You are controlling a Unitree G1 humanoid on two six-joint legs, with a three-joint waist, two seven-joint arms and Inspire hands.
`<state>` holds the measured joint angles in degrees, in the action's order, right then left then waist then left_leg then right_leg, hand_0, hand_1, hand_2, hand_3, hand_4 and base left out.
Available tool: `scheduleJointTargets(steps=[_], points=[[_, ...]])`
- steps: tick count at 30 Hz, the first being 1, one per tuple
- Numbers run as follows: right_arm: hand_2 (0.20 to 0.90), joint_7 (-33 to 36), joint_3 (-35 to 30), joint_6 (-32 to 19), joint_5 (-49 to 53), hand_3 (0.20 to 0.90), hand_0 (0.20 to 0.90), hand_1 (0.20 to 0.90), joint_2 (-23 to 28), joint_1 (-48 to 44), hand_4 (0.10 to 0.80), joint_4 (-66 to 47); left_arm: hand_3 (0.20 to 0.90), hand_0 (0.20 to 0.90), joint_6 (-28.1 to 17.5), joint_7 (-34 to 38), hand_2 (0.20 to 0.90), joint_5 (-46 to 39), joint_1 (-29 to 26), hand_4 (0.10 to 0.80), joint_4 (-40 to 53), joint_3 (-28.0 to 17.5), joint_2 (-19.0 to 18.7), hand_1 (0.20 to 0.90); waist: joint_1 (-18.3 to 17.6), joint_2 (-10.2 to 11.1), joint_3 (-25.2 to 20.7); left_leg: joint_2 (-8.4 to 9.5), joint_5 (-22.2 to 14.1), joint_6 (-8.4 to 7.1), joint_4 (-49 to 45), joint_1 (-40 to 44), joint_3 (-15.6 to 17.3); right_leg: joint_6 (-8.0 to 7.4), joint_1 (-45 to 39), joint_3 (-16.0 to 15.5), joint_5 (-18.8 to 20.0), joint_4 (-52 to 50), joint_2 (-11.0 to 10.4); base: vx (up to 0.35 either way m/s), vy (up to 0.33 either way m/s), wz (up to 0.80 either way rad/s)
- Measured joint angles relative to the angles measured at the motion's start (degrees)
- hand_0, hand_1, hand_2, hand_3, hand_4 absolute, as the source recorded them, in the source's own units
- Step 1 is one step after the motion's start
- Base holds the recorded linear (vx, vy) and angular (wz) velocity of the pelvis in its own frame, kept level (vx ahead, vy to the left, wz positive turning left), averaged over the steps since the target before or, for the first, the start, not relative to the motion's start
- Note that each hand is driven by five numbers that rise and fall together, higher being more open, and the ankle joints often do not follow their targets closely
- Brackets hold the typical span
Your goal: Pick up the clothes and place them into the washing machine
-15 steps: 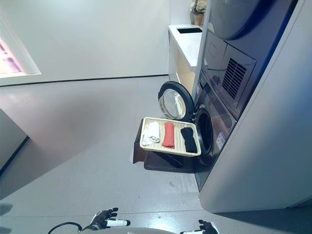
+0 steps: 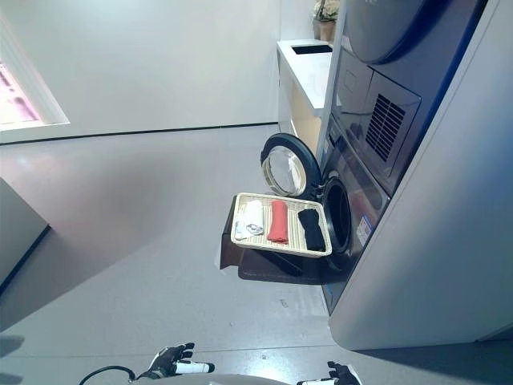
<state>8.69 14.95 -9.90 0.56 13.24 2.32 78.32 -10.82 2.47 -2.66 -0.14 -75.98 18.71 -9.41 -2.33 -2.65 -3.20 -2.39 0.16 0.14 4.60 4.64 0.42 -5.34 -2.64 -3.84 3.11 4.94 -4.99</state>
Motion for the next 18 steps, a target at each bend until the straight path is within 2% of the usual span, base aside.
scheduleJointTargets(steps=[18], points=[[0.9, -0.1, -1.2, 0.1, 0.0, 0.9, 0.9, 0.9, 0.2, 0.0, 0.8, 0.2, 0.9, 0.9, 0.2, 0.0, 0.9, 0.0, -0.1, 0.8, 0.0, 0.1, 0.1, 0.9, 0.0, -0.3, 0.2, 0.0, -0.4, -0.12, 0.3, -0.2, 0.0, -0.02, 0.2, 0.0, 0.0, 0.0, -0.2, 0.006, 0.016, 0.0]])
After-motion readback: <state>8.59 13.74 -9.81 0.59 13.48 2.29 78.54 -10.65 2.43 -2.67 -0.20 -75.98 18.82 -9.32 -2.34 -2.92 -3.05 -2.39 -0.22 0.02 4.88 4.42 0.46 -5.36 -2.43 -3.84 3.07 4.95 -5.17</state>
